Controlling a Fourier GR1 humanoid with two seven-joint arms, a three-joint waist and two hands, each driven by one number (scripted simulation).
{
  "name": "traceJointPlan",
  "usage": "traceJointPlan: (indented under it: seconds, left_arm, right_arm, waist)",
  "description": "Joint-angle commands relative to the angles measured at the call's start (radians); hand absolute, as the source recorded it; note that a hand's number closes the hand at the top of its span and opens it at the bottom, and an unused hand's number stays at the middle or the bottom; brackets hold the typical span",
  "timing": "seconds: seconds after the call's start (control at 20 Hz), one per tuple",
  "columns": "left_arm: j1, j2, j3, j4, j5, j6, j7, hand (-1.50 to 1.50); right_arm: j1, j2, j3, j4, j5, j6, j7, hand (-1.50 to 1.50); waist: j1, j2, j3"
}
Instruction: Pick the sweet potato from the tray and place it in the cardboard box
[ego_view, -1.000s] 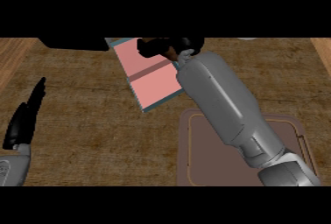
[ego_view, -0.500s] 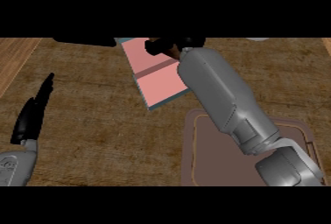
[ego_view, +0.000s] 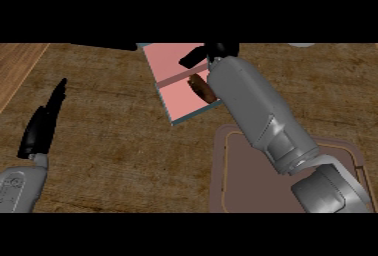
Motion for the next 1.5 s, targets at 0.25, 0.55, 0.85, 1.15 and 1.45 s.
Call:
traceJointPlan:
  seconds: [0.25, 0.55, 0.85, 1.15, 1.45]
  left_arm:
    - [0.02, -0.002, 0.012, 0.009, 0.001, 0.005, -0.006, 0.0]
    - [0.082, 0.02, 0.051, 0.023, 0.023, -0.008, -0.054, 0.0]
    - [0.131, 0.008, 0.078, 0.017, 0.019, 0.022, -0.066, 0.0]
    - [0.172, 0.027, 0.097, -0.055, 0.028, -0.005, -0.016, 0.0]
    - [0.172, 0.046, 0.122, -0.058, 0.042, -0.031, -0.009, 0.0]
  right_arm:
    - [-0.017, 0.0, -0.085, -0.03, -0.093, -0.178, -0.197, -1.5]
    - [0.054, 0.0, -0.178, -0.082, -0.208, -0.255, -0.362, -1.5]
    - [0.134, -0.02, -0.242, -0.136, -0.274, -0.171, -0.475, -1.5]
    - [0.261, -0.136, -0.224, -0.238, -0.277, -0.06, -0.459, -1.5]
    - [0.451, -0.257, -0.201, -0.437, -0.301, 0.102, -0.434, -1.5]
  waist:
    - [-0.02, -0.009, 0.001]
    - [-0.06, -0.022, 0.001]
    - [-0.118, -0.042, 0.001]
    - [-0.142, -0.053, 0.001]
    - [-0.157, -0.057, 0.001]
